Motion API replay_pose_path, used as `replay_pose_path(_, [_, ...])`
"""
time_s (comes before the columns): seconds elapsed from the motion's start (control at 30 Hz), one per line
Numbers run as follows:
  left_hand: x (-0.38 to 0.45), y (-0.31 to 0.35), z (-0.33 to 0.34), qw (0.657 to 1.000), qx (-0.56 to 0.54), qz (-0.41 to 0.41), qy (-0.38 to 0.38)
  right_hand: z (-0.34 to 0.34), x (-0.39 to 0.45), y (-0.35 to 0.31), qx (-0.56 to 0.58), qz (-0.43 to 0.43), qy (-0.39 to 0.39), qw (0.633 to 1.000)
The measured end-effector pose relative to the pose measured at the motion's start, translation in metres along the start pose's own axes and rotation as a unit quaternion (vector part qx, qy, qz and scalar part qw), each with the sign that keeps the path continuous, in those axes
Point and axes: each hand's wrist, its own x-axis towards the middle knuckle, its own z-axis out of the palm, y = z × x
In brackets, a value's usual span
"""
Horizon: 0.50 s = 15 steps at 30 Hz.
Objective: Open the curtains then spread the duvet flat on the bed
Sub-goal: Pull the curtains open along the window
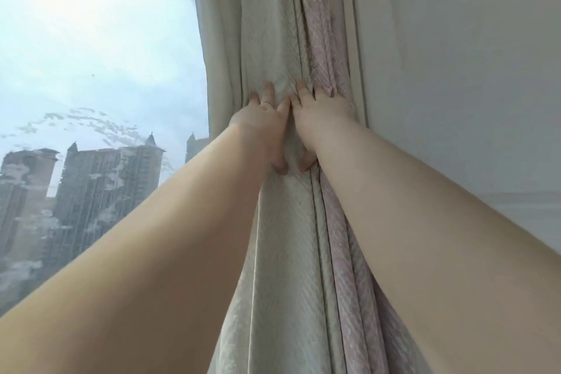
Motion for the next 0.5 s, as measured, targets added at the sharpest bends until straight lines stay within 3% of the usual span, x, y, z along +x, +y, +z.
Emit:
replay_pose_path(0.27, [0.026,-0.002,0.025,0.999,0.009,-0.012,0.036,0.017,0.036,-0.017,0.004,0.062,-0.009,0.998])
replay_pose_path(0.5, [0.002,0.001,0.034,0.998,0.029,-0.002,0.05,0.018,0.001,-0.019,-0.023,0.006,0.028,0.999])
